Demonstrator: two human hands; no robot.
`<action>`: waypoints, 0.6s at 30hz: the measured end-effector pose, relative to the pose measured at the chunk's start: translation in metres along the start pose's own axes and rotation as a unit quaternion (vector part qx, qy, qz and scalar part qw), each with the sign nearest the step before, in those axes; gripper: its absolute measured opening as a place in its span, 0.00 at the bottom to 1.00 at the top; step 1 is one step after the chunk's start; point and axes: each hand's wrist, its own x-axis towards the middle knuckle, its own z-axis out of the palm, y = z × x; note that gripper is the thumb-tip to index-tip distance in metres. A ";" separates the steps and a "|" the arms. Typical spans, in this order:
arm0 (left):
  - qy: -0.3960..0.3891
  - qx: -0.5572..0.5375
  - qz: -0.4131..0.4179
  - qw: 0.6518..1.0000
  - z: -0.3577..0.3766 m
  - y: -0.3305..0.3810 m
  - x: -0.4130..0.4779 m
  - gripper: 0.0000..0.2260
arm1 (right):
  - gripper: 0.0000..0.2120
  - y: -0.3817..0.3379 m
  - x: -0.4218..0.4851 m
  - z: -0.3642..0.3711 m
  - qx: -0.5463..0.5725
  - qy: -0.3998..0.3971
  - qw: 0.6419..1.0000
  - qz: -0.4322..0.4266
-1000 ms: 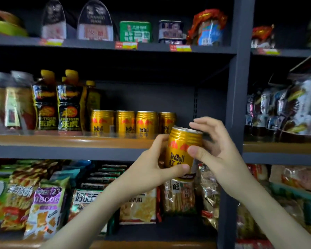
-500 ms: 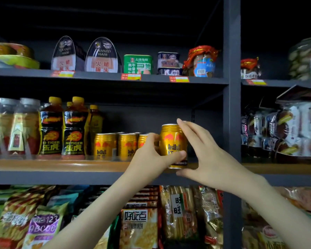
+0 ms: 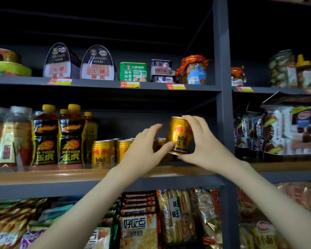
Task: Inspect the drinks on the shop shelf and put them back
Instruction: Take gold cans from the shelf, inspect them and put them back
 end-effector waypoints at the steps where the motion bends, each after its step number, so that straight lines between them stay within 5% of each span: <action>1: 0.009 0.039 0.021 0.999 -0.005 -0.007 0.001 0.28 | 0.46 0.004 0.003 0.000 -0.002 -0.004 1.000 0.010; 7: 0.018 0.183 0.049 0.982 -0.014 -0.036 0.002 0.26 | 0.48 0.027 0.019 0.006 -0.056 -0.048 0.996 0.056; 18: 0.003 0.289 0.070 0.955 0.001 -0.051 0.005 0.28 | 0.45 0.056 0.049 0.037 -0.190 -0.182 0.961 0.089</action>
